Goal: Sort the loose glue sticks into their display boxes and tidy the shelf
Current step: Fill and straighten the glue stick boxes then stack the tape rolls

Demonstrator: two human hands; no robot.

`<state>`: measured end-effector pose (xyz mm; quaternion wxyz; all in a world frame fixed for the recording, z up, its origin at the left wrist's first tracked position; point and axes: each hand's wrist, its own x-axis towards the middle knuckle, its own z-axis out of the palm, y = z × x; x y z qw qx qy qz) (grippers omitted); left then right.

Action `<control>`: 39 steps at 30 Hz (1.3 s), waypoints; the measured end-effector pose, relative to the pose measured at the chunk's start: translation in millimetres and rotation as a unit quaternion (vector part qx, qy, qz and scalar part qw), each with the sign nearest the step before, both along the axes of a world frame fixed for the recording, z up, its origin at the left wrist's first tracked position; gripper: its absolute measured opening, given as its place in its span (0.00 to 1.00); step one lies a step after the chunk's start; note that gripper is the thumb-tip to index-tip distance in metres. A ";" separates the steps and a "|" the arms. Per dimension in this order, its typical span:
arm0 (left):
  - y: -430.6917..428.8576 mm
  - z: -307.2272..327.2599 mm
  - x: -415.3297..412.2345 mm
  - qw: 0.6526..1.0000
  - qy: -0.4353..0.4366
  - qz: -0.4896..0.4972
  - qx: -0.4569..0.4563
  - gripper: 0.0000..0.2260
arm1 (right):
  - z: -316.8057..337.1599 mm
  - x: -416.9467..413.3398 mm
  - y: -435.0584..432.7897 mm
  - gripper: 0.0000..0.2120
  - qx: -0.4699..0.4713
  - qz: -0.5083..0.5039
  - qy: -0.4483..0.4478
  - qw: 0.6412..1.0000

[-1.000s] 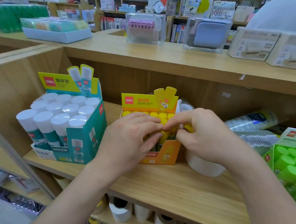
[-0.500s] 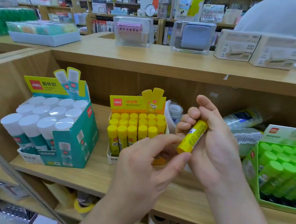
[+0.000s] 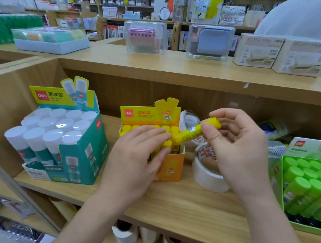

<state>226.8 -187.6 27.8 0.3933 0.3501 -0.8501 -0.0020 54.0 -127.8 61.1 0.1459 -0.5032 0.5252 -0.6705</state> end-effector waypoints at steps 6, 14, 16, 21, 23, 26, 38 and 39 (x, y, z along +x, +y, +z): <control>-12.1 -5.7 13.0 0.996 -0.085 0.006 -0.014 0.17 | -0.8 0.0 -5.7 0.10 -0.001 -0.036 0.209 0.977; -18.1 -13.1 14.2 0.998 -0.058 -0.009 -0.035 0.16 | -11.1 3.2 -18.1 0.12 -0.010 -0.012 0.410 0.912; -19.5 -14.2 14.6 0.997 -0.060 -0.012 -0.038 0.17 | -13.7 4.5 -17.9 0.11 -0.004 0.000 0.406 0.914; -21.6 -15.1 17.0 0.998 -0.055 -0.009 -0.040 0.16 | -10.4 4.9 -18.0 0.08 0.017 0.002 0.335 0.942; -22.6 -14.9 18.1 0.998 -0.052 -0.012 -0.040 0.16 | -12.2 5.4 -19.8 0.08 0.017 0.016 0.288 0.957; -24.4 -15.4 19.3 0.998 -0.050 -0.016 -0.039 0.16 | -16.4 8.0 -23.9 0.06 0.011 -0.002 0.341 0.940; -3.3 2.4 15.7 0.989 -0.137 -0.037 0.036 0.25 | -4.7 10.5 -9.1 0.16 0.128 0.018 0.465 0.876; -1.0 3.6 13.5 0.985 -0.164 -0.033 0.042 0.28 | -5.2 10.0 -8.3 0.18 0.140 0.018 0.464 0.875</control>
